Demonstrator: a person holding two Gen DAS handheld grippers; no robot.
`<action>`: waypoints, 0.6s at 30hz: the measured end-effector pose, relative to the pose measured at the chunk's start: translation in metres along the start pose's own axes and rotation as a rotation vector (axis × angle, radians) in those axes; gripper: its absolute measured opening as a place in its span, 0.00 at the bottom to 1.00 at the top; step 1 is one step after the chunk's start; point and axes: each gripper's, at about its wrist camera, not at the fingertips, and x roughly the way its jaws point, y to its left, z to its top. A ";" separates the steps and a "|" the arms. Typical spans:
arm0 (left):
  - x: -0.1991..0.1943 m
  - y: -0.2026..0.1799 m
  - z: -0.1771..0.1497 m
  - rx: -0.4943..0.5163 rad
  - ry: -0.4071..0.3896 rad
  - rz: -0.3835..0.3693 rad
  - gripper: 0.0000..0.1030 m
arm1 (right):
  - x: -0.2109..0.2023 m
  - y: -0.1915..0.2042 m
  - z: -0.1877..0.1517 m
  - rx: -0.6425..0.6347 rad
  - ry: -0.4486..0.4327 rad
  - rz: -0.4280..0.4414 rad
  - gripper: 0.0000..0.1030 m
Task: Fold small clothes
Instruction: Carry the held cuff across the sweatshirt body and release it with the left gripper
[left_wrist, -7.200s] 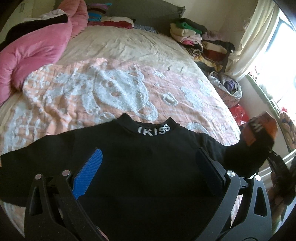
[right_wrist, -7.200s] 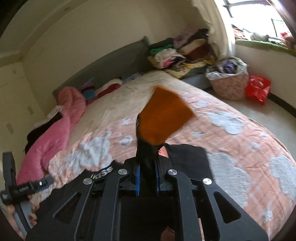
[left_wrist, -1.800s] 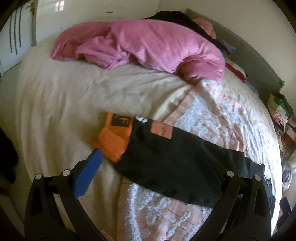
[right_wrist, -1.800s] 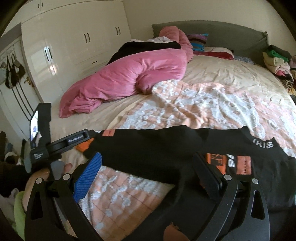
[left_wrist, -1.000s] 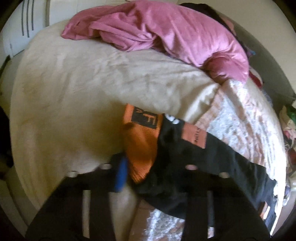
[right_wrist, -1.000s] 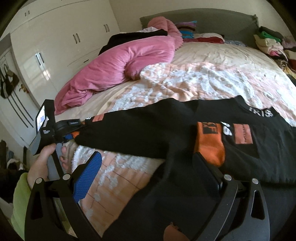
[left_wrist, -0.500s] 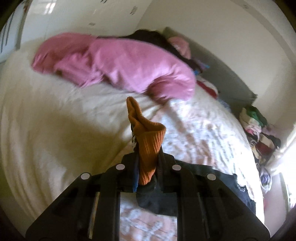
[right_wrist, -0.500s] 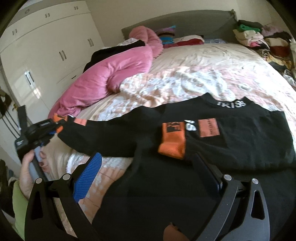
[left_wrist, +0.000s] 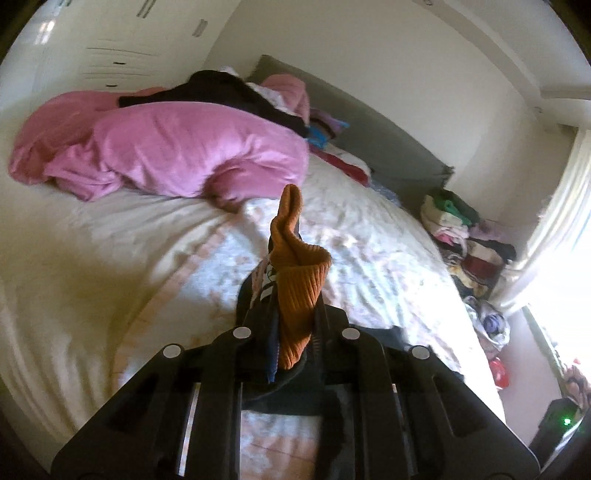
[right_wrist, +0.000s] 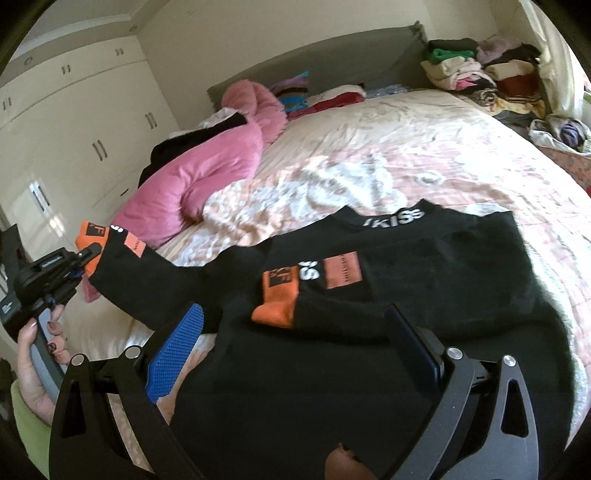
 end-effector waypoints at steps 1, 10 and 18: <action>0.000 -0.006 0.000 0.007 0.003 -0.010 0.07 | -0.004 -0.004 0.001 0.008 -0.008 -0.008 0.95; 0.003 -0.047 0.003 0.064 0.021 -0.080 0.07 | -0.031 -0.034 0.005 0.072 -0.062 -0.050 0.95; 0.007 -0.090 -0.001 0.130 0.054 -0.143 0.07 | -0.060 -0.066 0.008 0.142 -0.119 -0.076 0.95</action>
